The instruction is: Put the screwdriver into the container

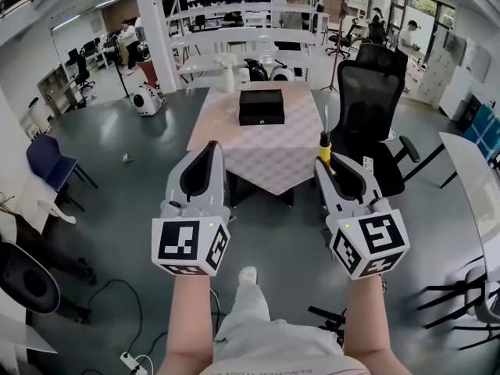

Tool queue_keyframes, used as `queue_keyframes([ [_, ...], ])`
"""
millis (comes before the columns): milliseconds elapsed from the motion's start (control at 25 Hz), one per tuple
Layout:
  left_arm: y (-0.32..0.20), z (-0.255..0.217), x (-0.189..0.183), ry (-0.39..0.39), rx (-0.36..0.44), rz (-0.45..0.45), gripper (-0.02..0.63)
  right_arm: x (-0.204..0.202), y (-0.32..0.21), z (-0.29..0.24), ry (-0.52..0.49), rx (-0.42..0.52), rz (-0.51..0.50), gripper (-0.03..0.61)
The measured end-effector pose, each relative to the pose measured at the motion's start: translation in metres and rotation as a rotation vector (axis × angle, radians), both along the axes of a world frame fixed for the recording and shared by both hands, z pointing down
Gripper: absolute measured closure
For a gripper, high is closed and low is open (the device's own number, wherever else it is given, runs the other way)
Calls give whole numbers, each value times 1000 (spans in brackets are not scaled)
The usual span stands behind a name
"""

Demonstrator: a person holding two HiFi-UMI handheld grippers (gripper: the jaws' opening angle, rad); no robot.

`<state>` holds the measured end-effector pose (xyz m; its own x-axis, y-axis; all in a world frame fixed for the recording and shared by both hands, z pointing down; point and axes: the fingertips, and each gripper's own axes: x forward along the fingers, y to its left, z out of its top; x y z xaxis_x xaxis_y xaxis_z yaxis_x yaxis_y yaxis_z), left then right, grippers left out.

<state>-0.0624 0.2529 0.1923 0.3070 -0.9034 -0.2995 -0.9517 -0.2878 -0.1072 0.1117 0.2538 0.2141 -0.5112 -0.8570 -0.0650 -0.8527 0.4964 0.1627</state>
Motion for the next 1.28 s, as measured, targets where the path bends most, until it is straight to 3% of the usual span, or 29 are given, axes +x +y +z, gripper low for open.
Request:
queue_keyframes([
  [440,-138,12,-23,35,-13,27,606,-19,-130,14,26,-30,18,508],
  [880,-301,18,-76,53,-17,47,606,-71,-286,25,46,-44,38,506],
  [1280,-384,44,-83,63,-71,70,606,-70,-367,45,50,-97,78,506],
])
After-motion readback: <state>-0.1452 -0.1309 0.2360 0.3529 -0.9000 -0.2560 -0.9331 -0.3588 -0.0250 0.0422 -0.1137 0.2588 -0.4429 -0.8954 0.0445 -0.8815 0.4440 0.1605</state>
